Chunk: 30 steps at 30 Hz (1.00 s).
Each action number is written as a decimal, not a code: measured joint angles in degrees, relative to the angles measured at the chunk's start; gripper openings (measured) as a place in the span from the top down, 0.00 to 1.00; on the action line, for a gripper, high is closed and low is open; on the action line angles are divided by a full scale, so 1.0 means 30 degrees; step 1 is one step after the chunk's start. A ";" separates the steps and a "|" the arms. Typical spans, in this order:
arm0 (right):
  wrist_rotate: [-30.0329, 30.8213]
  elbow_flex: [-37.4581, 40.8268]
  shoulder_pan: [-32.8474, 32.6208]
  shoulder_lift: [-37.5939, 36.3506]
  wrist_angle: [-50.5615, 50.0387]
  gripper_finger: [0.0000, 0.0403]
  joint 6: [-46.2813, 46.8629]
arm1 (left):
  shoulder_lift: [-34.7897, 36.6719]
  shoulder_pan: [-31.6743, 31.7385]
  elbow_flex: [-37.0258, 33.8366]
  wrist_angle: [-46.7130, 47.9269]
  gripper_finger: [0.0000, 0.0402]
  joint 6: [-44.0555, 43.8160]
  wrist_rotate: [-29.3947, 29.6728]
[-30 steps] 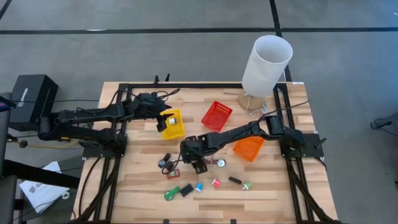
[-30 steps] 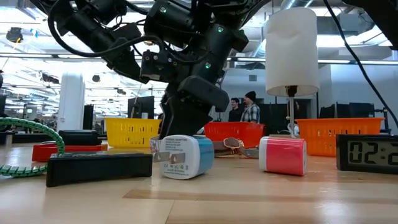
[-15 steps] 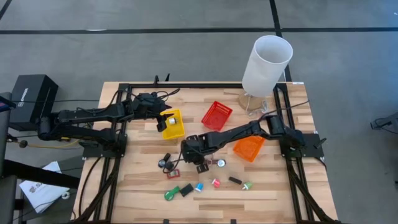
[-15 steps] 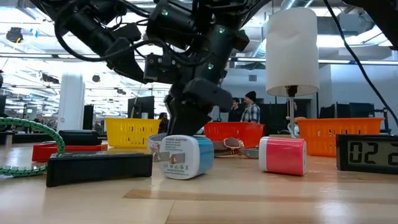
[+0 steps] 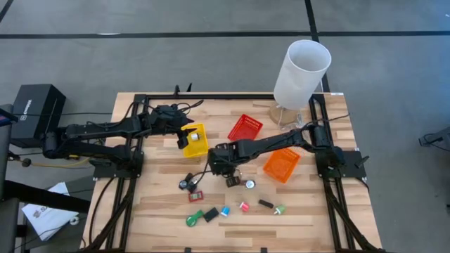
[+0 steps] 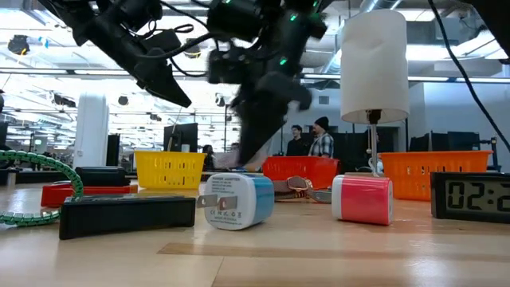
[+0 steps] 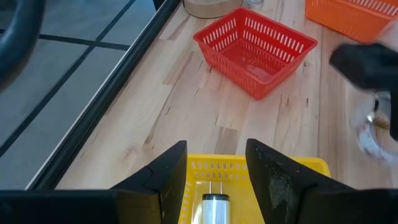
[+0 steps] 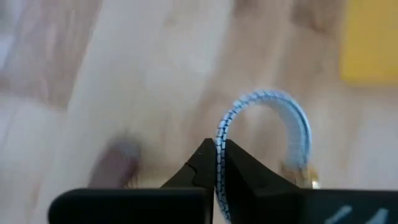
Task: Pick & Place Office items
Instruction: Put the white watch into the red basket
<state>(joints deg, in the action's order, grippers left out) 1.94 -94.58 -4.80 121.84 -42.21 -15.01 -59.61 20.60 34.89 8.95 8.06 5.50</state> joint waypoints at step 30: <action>0.3382 0.1899 0.4449 -0.6510 -0.5100 0.99 0.1280 | 0.0000 -0.0003 -0.0007 0.0007 0.61 -0.0491 0.0000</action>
<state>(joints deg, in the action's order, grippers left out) 12.08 -88.88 8.55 102.31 -57.51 -11.17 -59.61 20.59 34.87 8.97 6.59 5.50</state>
